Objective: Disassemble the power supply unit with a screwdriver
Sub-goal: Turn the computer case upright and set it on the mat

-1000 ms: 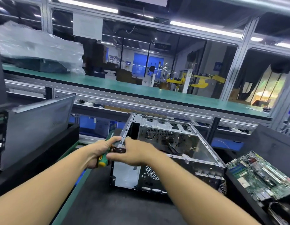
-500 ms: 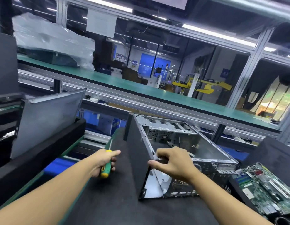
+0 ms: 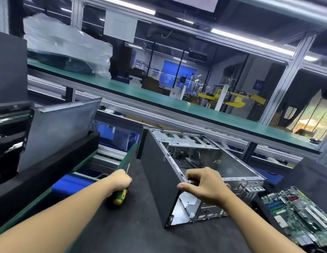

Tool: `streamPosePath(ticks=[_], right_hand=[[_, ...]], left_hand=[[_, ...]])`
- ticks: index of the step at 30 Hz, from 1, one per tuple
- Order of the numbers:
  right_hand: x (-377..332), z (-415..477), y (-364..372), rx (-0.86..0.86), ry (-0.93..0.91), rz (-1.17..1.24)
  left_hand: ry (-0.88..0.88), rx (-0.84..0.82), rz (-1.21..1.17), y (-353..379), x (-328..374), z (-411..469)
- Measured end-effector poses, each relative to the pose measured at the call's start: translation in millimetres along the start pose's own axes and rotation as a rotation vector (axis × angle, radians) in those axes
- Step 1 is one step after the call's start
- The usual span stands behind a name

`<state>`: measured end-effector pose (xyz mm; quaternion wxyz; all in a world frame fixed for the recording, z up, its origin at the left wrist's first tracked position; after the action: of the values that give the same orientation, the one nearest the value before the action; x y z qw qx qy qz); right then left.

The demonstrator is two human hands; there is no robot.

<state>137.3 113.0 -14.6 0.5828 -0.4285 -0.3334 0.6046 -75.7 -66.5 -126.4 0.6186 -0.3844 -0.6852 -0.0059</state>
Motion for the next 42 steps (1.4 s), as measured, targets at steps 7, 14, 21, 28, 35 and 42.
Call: streamPosePath(ticks=[7, 14, 21, 28, 35, 42], right_hand=[[-8.2, 6.3, 7.6, 0.036, -0.006, -0.067], [-25.0, 11.1, 14.2, 0.059, 0.016, -0.164], [-65.0, 32.3, 34.4, 0.085, 0.063, -0.2], [-29.3, 14.9, -0.6, -0.101, 0.043, -0.046], [55.7, -20.5, -27.4, -0.51, 0.184, -0.187], [62.7, -26.3, -20.0, -0.304, 0.052, -0.348]], left_hand=[[0.104, 0.07, 0.671, 11.9, 17.7, -9.3], [0.133, 0.038, 0.663, 12.8, 13.0, -3.7], [0.311, -0.269, 0.608, 7.6, 8.9, -18.6], [0.516, -0.386, 0.677, 10.3, 3.2, -20.3], [0.592, -0.231, 0.5, 28.0, 6.4, -21.1], [0.613, -0.122, 0.492, 30.4, 0.1, -25.0]])
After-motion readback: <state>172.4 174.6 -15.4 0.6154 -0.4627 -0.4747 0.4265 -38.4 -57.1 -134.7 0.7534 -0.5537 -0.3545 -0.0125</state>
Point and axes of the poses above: each hand's wrist, its own z-axis towards the middle knuckle, its own y-axis out of the palm, x = y × z, the point moved 3 cm from there along z, towards the middle knuckle, and after that the axes turned 1 degree about x, right-handed, at the moved point
